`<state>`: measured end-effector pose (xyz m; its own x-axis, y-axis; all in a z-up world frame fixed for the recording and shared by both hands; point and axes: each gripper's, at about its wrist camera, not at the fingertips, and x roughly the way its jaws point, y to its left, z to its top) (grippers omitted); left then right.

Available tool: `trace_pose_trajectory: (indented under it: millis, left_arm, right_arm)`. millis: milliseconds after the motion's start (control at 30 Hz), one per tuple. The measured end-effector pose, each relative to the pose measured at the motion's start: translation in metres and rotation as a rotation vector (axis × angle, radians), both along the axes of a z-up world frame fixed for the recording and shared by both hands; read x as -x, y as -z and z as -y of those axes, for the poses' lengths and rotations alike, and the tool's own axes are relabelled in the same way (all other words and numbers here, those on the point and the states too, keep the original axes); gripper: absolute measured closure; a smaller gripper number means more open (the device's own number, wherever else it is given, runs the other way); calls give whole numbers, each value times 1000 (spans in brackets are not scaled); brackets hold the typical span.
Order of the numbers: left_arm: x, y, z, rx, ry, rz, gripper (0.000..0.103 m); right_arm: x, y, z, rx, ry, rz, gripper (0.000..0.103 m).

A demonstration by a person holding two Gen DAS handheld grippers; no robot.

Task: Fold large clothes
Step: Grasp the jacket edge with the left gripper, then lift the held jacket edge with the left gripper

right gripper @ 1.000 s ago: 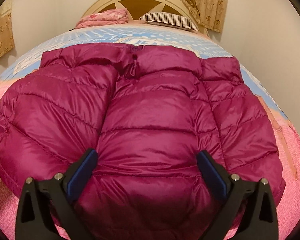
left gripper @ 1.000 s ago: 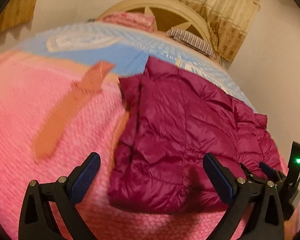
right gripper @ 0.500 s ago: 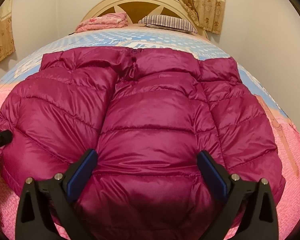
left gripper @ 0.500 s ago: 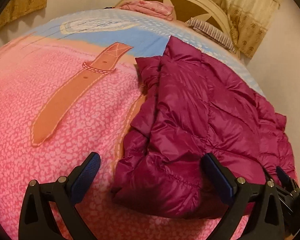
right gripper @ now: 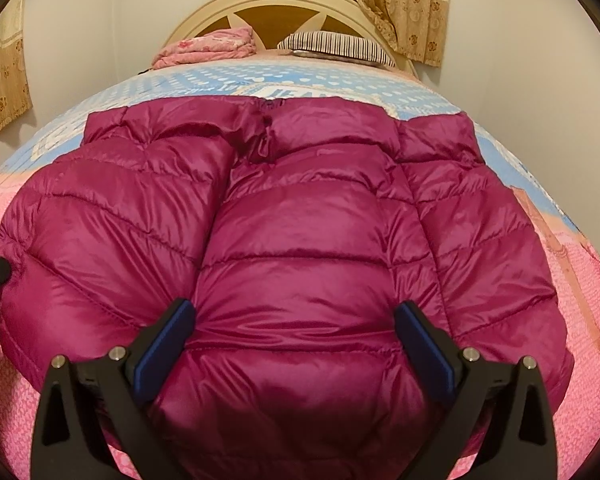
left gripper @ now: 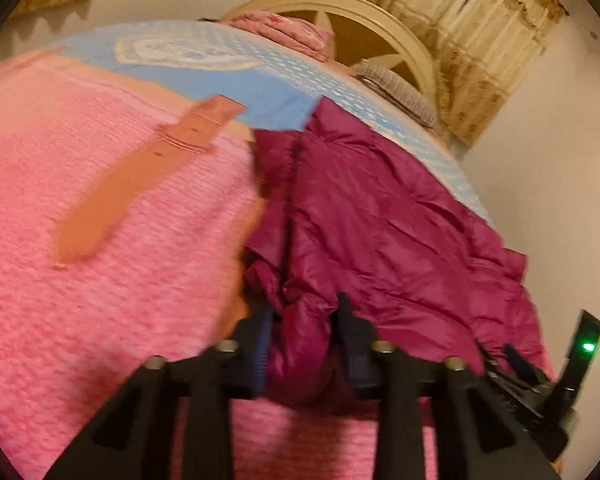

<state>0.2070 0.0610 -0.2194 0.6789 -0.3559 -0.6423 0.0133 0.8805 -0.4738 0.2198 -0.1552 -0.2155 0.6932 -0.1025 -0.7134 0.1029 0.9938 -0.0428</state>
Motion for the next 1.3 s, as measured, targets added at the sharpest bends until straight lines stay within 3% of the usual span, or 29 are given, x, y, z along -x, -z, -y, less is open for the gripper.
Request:
trace_pose_trajectory:
  millis: [133, 333, 733, 967, 1100, 1300]
  left_arm:
    - [3, -8, 9, -34, 28, 52, 87]
    - [0, -7, 1, -20, 43, 63, 96]
    - [14, -37, -39, 36, 5, 149, 98]
    - [27, -64, -67, -34, -39, 191, 98]
    - [27, -89, -44, -94, 7, 266, 98]
    - [24, -122, 9, -126, 124, 377, 98]
  right_arm:
    - [0, 0, 1, -7, -1, 0, 1]
    - [0, 0, 2, -8, -2, 1, 1]
    - [3, -4, -28, -3, -6, -18, 0]
    - [-1, -9, -89, 10, -109, -8, 0]
    - [12, -28, -71, -66, -134, 34, 5]
    - [39, -55, 11, -90, -2, 102, 4]
